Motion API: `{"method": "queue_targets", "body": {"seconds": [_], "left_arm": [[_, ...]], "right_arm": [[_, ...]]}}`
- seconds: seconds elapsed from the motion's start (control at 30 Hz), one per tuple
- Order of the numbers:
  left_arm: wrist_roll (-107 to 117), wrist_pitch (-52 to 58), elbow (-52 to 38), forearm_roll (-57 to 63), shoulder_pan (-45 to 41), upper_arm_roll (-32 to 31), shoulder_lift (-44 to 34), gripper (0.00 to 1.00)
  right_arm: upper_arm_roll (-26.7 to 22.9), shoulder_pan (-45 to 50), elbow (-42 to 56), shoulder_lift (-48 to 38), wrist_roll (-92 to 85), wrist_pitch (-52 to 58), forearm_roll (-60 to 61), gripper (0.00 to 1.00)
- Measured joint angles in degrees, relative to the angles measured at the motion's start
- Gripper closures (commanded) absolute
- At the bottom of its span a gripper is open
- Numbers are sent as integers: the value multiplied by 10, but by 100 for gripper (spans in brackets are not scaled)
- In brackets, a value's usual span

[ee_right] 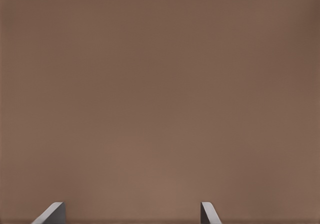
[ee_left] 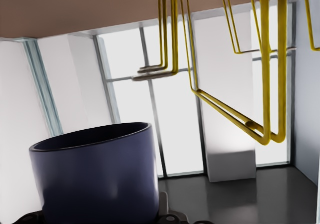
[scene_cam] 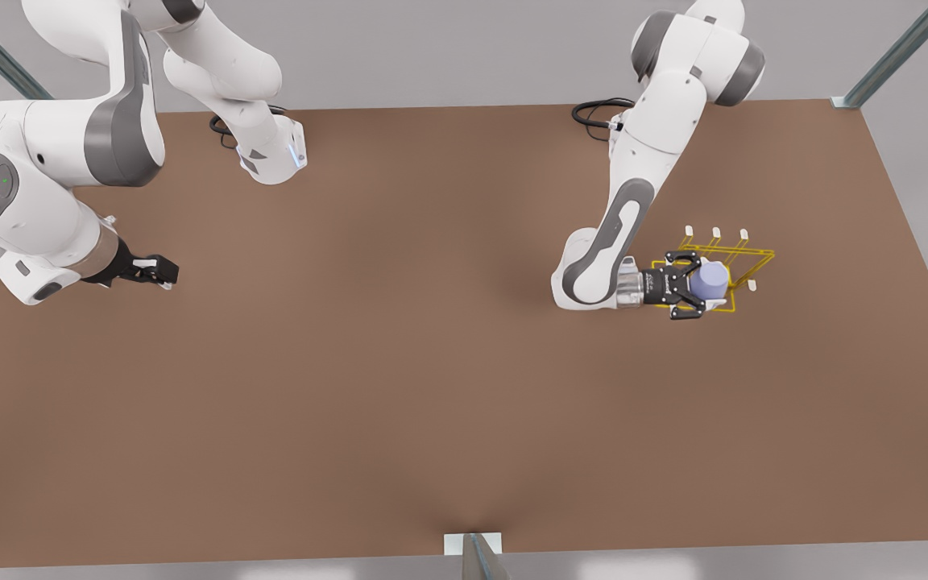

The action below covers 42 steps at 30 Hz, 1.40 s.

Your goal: Place the cup on the cup holder

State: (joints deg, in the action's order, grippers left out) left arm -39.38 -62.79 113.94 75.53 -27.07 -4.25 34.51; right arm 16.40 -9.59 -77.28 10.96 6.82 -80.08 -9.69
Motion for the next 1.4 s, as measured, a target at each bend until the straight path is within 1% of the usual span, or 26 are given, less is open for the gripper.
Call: {"method": "queue_targets", "body": {"seconds": [0.27,0.43,0.83,0.87,1.17,1.2,1.27,1.3,1.33,1.37,1.4], "left_arm": [[22,-10,2,-8,-1,-1,-1,25],[32,-6,26,-18,-3,-1,-17,25],[61,-6,38,-35,-11,-5,-6,25],[63,-6,38,-36,-11,-5,-6,0],[78,2,33,-43,-12,-12,-12,0],[78,6,20,-43,-11,-15,-18,0],[79,18,-60,-57,-11,-18,-35,0],[77,25,-129,-69,-11,-19,-38,0],[76,30,-237,-110,-6,-17,-38,0],[77,33,-345,-165,3,-16,-38,0],[82,32,-426,-229,20,-15,-38,0]], "right_arm": [[0,1,0,0,0,-1,0,0],[0,1,0,0,0,-1,0,0],[0,1,0,0,0,-1,0,0],[0,1,0,0,0,-1,0,0],[1,2,0,1,0,-1,-1,0],[1,3,0,1,0,-1,-1,0],[1,4,-1,1,0,-1,0,0],[1,5,-1,4,0,-1,0,0],[1,3,-1,8,0,-1,0,0],[0,0,-1,13,-1,-1,0,0],[0,-2,-1,17,-1,-1,0,0]]}}
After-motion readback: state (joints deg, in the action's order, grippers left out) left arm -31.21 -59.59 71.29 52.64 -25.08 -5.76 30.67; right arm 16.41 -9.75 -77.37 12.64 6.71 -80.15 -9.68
